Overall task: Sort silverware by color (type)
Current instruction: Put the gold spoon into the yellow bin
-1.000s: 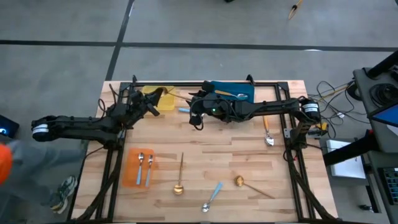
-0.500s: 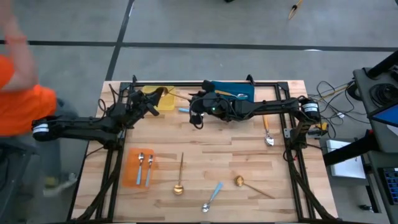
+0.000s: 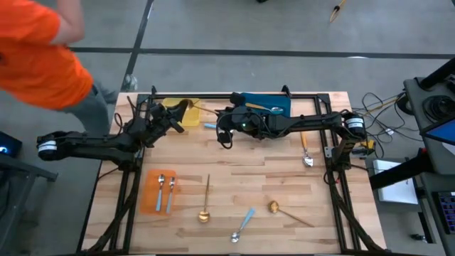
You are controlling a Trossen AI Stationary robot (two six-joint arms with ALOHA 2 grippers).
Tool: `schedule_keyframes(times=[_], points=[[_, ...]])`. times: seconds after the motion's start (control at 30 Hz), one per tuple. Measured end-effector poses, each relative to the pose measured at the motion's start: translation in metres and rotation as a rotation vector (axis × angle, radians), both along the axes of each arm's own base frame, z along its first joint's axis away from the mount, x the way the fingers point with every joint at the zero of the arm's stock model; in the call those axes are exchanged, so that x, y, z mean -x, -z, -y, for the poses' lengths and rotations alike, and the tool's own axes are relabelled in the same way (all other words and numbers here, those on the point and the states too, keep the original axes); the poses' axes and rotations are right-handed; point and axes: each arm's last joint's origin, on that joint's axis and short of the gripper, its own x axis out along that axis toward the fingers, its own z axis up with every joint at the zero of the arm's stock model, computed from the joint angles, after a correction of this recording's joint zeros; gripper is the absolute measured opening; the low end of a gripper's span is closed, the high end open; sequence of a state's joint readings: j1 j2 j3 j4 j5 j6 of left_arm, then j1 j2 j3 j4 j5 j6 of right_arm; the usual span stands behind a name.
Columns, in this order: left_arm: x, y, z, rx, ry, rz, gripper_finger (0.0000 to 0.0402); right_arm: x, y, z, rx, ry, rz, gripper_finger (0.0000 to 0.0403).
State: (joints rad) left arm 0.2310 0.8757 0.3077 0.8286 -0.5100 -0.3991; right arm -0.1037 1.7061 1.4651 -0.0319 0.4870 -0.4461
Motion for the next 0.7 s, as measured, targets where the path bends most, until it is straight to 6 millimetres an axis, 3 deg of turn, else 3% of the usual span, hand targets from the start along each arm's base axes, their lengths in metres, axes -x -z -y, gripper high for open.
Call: schedule_keyframes(times=[0.43, 0.7], points=[[0.001, -0.001, 0.0, -0.066, -0.025, -0.059, 0.013, 0.002, 0.001, 0.011, -0.003, 0.027, -0.025, 0.0009], [0.011, -0.008, 0.002, -0.184, -0.064, -0.143, 0.0186, 0.006, -0.018, 0.036, -0.116, -0.025, -0.012, 0.0009]])
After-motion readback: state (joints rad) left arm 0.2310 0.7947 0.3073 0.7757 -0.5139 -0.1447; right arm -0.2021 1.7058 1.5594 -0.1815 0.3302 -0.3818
